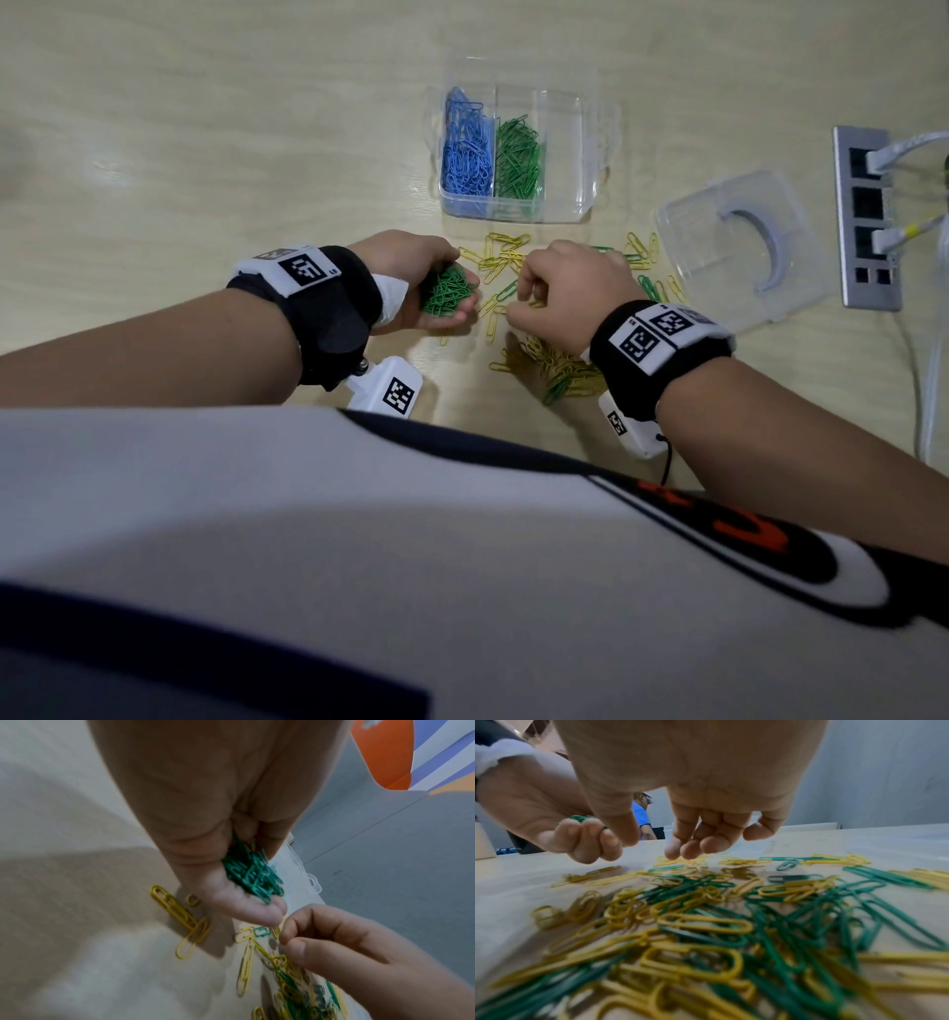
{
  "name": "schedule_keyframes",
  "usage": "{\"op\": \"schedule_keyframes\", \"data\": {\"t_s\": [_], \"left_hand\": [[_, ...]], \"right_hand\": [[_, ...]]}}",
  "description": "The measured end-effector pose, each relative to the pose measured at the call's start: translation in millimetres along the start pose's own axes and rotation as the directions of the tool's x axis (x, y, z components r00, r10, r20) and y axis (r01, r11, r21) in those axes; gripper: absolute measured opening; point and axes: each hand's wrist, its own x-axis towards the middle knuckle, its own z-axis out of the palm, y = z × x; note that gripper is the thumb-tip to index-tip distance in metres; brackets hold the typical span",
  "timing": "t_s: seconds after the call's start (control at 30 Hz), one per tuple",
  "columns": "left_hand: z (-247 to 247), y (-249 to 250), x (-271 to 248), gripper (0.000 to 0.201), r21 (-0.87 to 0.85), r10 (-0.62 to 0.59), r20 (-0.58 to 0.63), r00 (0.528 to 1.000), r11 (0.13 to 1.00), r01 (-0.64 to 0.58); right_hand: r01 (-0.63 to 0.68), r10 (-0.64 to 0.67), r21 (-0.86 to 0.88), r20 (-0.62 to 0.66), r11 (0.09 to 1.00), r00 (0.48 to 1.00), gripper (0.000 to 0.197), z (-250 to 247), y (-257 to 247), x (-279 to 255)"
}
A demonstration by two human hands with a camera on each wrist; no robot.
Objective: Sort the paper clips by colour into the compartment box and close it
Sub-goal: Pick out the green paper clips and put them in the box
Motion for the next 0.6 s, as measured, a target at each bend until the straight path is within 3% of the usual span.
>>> {"op": "schedule_keyframes", "data": {"t_s": [0.17, 0.3, 0.47, 0.6], "left_hand": [[1, 0, -1, 0.038, -0.004, -0.01, -0.003, 1.0, 1.0, 0.01], [1, -1, 0, 0.037, -0.023, -0.014, 0.001, 1.0, 1.0, 0.014], [0, -1, 1, 0.038, -0.026, -0.021, 0.0, 1.0, 0.999, 0.021], [2, -2, 3, 0.039, -0.049, -0.023, 0.022, 1.0, 0.999, 0.024]], "right_hand": [[0.018, -0.022, -0.051, -0.078, 0.999, 0.997, 0.017, 5, 2, 6], [0.085, -0.093, -0.139, -0.052, 0.987, 0.994, 0.019, 11, -4, 9], [0.053, -0.061, -0.188, -0.039, 0.981, 0.997, 0.019, 11, -7, 12], [0.076, -0.078, -0.018, -0.149, 0.997, 0.986, 0.007, 0, -9, 7]]}}
